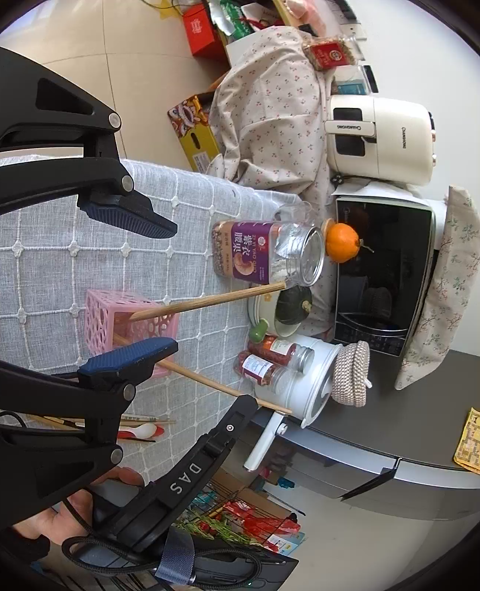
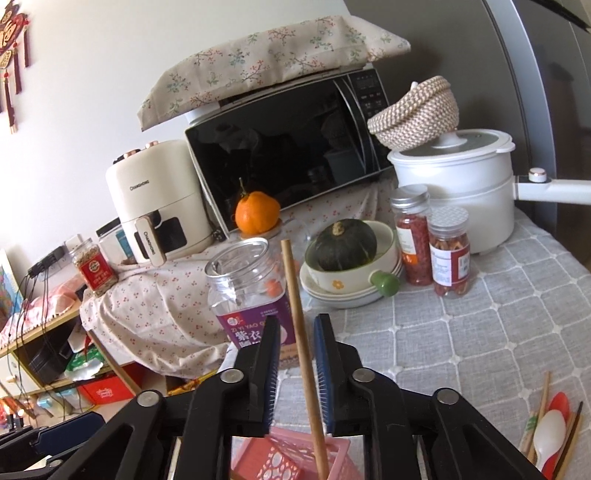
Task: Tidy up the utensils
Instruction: 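Carry both chopsticks over the pink basket and drop them in, then move the left gripper to the white plastic spoon and grasp it, then grasp the red spoon with the right gripper while the left gripper lifts the white spoon, then lower the white spoon into the pink basket and open the left gripper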
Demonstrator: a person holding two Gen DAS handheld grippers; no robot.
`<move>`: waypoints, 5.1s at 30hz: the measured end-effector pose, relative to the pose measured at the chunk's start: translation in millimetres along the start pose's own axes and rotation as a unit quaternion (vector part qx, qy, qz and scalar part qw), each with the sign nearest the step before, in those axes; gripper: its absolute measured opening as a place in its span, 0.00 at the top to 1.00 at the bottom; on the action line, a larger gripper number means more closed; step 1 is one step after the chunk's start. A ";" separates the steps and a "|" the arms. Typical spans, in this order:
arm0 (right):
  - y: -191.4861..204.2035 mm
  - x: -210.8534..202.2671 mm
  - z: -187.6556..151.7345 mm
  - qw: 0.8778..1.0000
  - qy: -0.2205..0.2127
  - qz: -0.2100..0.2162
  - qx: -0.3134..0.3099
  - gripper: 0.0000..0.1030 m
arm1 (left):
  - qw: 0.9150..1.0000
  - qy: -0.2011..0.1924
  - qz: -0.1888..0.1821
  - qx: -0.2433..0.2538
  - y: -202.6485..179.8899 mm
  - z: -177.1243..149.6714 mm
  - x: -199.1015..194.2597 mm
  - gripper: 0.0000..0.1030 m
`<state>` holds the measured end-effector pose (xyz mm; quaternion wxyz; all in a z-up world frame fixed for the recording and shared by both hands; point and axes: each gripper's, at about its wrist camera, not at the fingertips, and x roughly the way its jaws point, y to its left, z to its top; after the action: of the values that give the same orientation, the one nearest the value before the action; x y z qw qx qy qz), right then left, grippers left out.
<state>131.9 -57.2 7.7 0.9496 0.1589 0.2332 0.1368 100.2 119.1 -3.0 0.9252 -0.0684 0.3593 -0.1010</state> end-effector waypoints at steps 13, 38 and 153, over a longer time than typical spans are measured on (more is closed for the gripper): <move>-41.9 -86.5 22.9 0.999 0.021 0.003 -0.032 0.18 | 0.998 0.056 0.002 0.010 -39.3 -22.5 1.6 0.26; -183.6 -126.0 -4.3 0.958 0.194 -0.208 0.017 0.10 | 0.970 0.190 -0.029 0.152 -206.4 -53.3 95.1 0.23; -114.0 -64.0 40.0 0.987 0.114 -0.115 -0.013 0.95 | 0.972 -0.236 0.007 0.001 -85.7 30.3 7.4 0.65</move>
<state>117.9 -192.1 25.2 0.9282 0.1017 0.3550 0.0466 114.2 35.8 31.5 0.9847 -0.0867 0.1311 -0.0759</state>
